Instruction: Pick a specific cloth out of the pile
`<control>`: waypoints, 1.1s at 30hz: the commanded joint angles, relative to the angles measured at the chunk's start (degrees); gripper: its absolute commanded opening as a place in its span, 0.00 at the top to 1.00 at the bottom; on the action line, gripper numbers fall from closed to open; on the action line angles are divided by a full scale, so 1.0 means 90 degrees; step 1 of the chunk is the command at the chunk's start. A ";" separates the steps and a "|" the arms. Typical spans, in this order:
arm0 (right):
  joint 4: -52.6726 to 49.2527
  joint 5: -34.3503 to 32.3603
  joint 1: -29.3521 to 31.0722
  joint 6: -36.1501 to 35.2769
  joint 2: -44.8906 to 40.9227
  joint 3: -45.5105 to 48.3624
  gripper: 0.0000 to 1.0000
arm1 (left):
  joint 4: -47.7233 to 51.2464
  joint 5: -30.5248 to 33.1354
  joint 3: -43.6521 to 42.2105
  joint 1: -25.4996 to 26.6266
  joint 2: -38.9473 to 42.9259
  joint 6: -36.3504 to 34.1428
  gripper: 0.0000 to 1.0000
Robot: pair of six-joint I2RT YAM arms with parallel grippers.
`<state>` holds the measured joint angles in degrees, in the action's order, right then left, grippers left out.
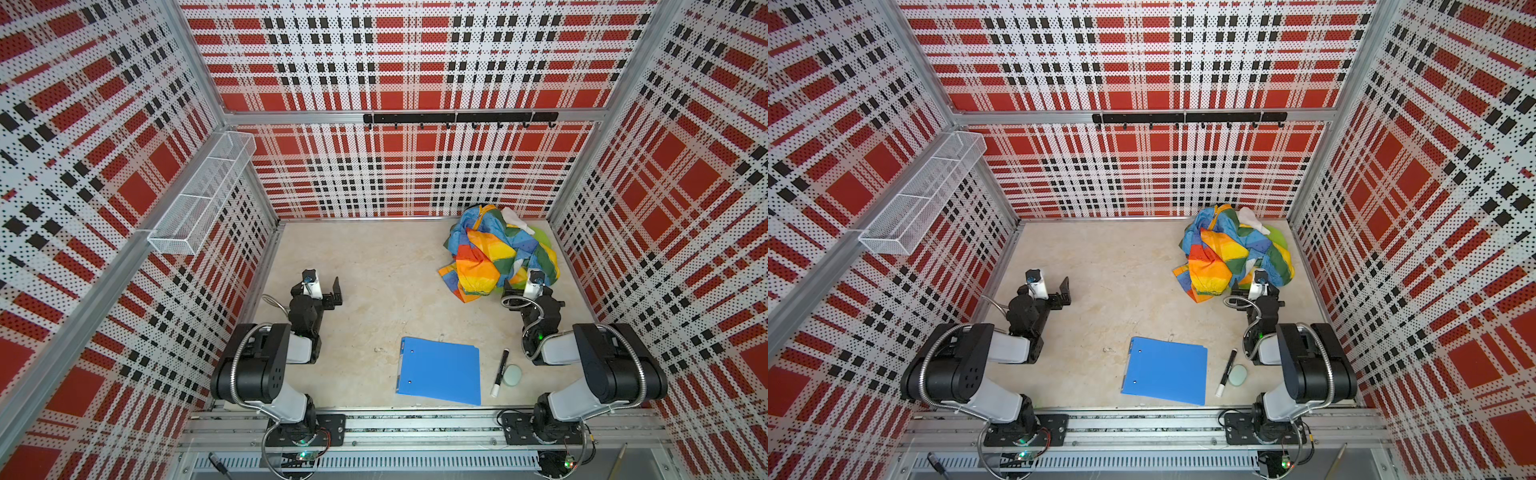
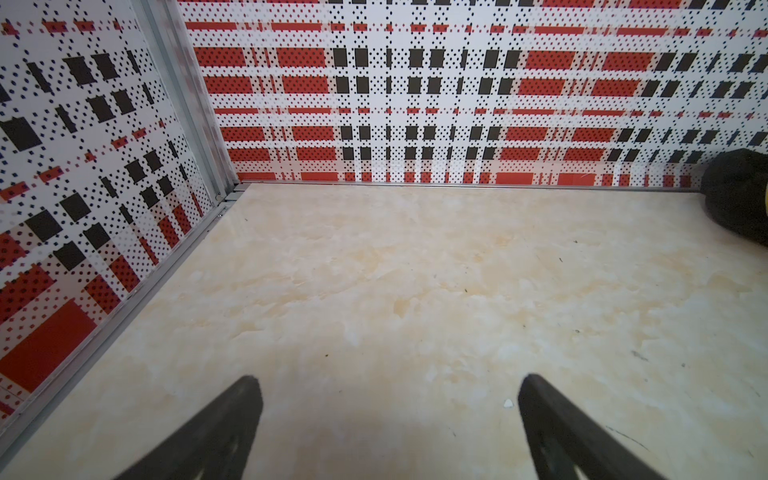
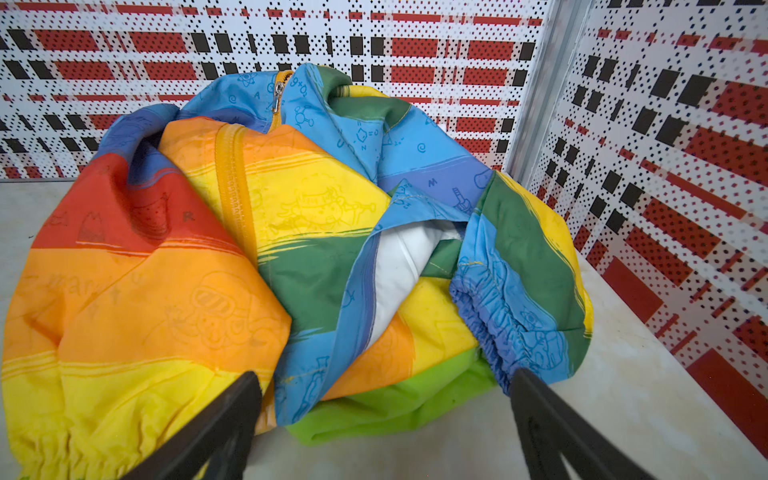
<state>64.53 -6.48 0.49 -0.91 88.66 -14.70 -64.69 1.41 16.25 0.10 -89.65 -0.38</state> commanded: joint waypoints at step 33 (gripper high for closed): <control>-0.5919 0.0368 -0.0149 0.1876 -0.1935 -0.3037 0.00 | 0.6766 -0.0778 0.4631 0.2178 0.2090 0.1325 0.01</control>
<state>20.95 -7.70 -0.12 11.99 68.90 -38.37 -15.42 -3.27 51.90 16.25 -72.31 10.09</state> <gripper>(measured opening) 0.998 0.992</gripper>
